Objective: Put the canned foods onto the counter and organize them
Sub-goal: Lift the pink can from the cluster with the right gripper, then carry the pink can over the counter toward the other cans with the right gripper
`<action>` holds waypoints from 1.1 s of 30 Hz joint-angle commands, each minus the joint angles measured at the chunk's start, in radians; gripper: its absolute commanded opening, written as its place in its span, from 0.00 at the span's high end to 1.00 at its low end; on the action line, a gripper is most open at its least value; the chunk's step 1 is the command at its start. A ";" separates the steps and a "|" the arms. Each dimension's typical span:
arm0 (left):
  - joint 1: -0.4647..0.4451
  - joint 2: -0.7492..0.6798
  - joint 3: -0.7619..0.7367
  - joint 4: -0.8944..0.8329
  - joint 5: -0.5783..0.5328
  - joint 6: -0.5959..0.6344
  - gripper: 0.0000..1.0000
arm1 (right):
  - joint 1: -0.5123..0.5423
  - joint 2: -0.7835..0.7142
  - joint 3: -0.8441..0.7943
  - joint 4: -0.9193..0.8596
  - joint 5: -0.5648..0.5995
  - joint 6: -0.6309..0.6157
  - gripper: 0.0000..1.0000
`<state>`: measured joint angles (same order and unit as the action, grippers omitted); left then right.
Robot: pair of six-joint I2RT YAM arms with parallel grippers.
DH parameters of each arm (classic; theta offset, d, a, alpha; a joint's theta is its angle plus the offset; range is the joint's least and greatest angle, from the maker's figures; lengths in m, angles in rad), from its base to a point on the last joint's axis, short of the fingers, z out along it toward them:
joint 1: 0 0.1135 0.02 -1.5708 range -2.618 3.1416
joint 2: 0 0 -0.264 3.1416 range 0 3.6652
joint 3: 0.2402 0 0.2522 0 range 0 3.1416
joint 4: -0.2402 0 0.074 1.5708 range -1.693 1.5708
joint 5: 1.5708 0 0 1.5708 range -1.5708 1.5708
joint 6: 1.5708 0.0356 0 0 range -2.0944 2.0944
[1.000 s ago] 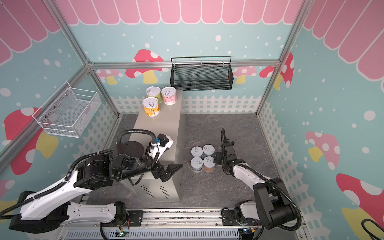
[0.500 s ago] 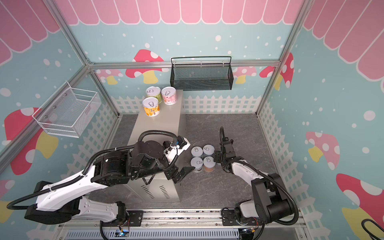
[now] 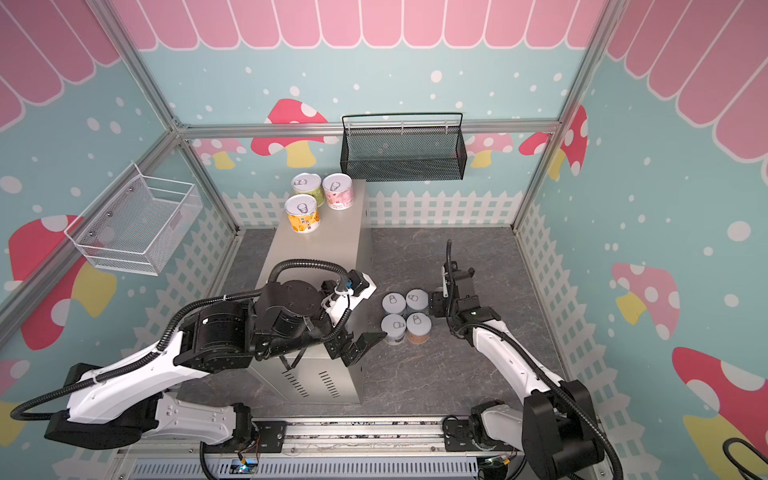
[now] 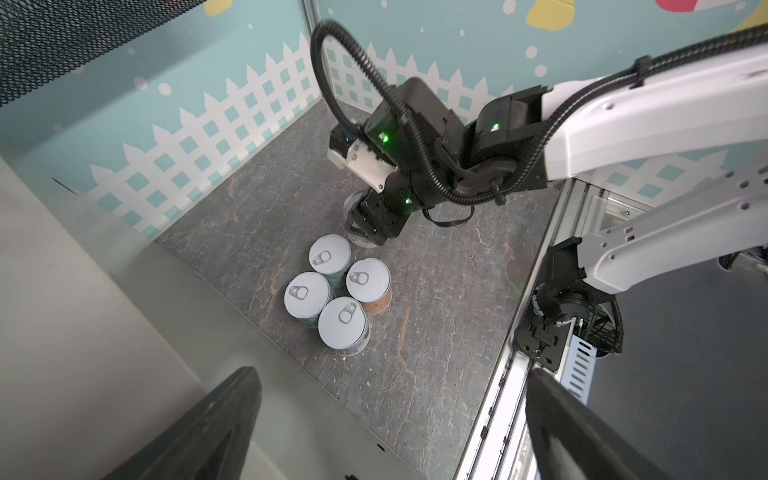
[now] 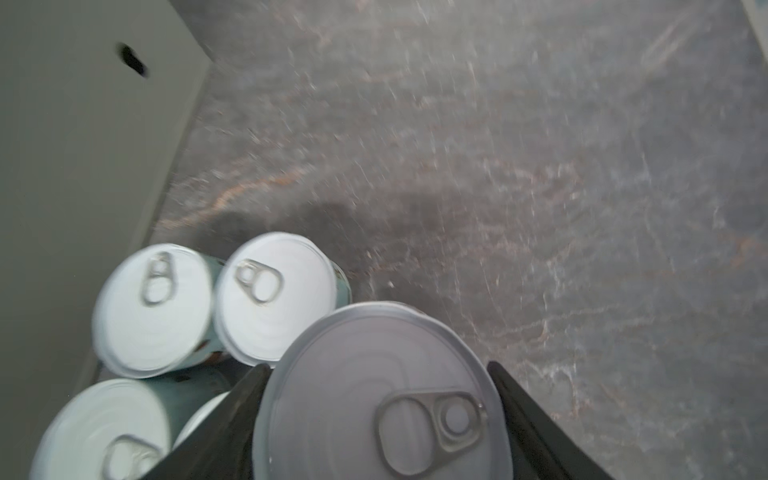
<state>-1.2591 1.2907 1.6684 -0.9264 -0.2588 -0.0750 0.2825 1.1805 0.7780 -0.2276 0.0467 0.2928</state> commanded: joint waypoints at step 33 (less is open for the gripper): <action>0.344 -0.334 -0.053 -0.173 0.034 0.121 0.00 | 0.329 0.298 1.095 -0.346 -0.530 -0.269 0.38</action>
<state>-0.9710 0.9684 1.6318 -1.1351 -0.2749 0.0044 0.5915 1.4544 1.7962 -0.5499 -0.5274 0.0544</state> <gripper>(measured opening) 0.997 0.757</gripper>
